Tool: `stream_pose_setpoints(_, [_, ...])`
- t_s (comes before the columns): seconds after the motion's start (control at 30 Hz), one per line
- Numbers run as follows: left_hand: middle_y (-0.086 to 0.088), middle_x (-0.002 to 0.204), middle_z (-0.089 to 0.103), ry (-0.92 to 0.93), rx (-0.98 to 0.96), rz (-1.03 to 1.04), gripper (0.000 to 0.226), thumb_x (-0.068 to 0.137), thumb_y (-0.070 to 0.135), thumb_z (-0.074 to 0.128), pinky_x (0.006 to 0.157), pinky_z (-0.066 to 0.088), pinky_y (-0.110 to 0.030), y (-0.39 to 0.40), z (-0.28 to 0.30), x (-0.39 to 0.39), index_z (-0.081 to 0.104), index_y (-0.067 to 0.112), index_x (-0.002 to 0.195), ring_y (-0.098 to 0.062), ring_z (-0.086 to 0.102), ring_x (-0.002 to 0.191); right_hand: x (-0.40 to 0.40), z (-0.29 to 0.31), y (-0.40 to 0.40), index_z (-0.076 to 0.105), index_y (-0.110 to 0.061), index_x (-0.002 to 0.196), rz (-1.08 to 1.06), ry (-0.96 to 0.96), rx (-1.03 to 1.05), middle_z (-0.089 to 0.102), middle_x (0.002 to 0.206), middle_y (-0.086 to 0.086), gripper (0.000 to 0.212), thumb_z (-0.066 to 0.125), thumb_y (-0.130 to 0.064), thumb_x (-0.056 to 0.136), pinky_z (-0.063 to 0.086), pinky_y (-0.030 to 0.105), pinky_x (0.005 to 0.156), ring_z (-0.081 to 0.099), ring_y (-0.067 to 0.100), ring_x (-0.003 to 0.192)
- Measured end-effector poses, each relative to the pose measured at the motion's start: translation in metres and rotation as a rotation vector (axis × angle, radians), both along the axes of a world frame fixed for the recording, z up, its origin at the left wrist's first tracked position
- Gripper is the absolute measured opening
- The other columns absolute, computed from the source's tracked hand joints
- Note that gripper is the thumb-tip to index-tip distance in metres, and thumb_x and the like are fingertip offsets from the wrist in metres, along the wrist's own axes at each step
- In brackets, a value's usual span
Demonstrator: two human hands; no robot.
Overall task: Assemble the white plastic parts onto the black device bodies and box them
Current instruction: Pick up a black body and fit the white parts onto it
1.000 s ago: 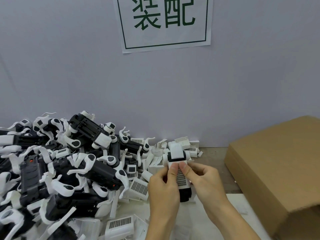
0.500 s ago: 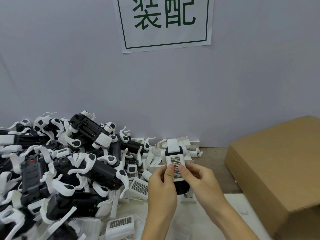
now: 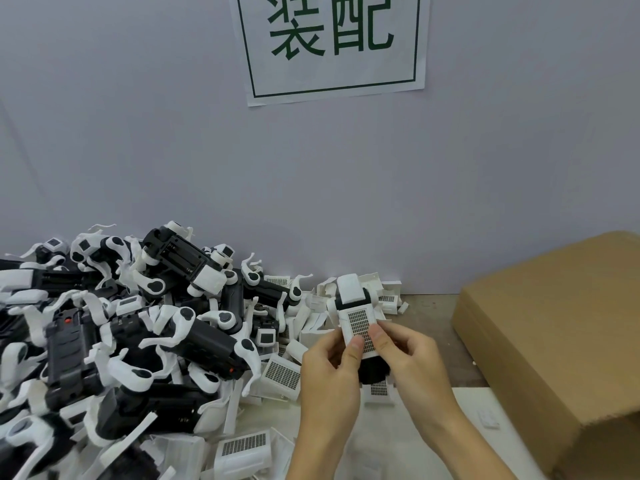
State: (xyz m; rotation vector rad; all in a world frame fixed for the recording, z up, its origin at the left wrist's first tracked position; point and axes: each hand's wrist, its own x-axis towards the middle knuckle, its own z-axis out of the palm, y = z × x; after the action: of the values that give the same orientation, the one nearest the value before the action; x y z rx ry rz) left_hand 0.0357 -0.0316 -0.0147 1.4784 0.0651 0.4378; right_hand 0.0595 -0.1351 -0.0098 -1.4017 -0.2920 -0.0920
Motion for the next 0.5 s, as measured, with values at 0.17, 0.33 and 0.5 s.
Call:
stream_pose_setpoints(0.17, [0.001,0.087,0.079,0.027,-0.046,0.066,0.021,0.100,0.006,0.057,0.073,0.059,-0.026,0.0018,0.0003,0.0014,0.075,0.014,0.097,-0.015,0.075,0.085,-0.0011,-0.0009,-0.0035,0.075,-0.018,0.113,0.018,-0.026,-0.117,0.078,0.102,-0.008,0.026,0.060,-0.005,0.097,0.057,0.022,0.082,0.071,0.008,0.099])
stream_pose_setpoints(0.33, [0.000,0.086,0.079,0.032,-0.115,0.088,0.016,0.098,0.007,0.061,0.061,0.055,-0.018,0.0032,-0.0020,0.0031,0.075,0.014,0.096,-0.015,0.075,0.083,-0.0011,-0.0014,-0.0003,0.074,-0.019,0.115,-0.026,-0.057,-0.179,0.078,0.102,-0.007,0.025,0.062,-0.009,0.097,0.059,0.032,0.089,0.071,0.010,0.100])
stream_pose_setpoints(0.5, [-0.005,0.082,0.078,0.013,-0.306,0.127,0.010,0.085,0.004,0.075,0.053,0.053,-0.016,0.0006,0.0002,0.0006,0.072,0.005,0.094,-0.015,0.076,0.075,-0.0021,-0.0054,0.0040,0.072,-0.025,0.116,-0.146,-0.194,-0.336,0.074,0.105,-0.017,0.023,0.062,-0.016,0.097,0.054,0.021,0.089,0.066,-0.001,0.103])
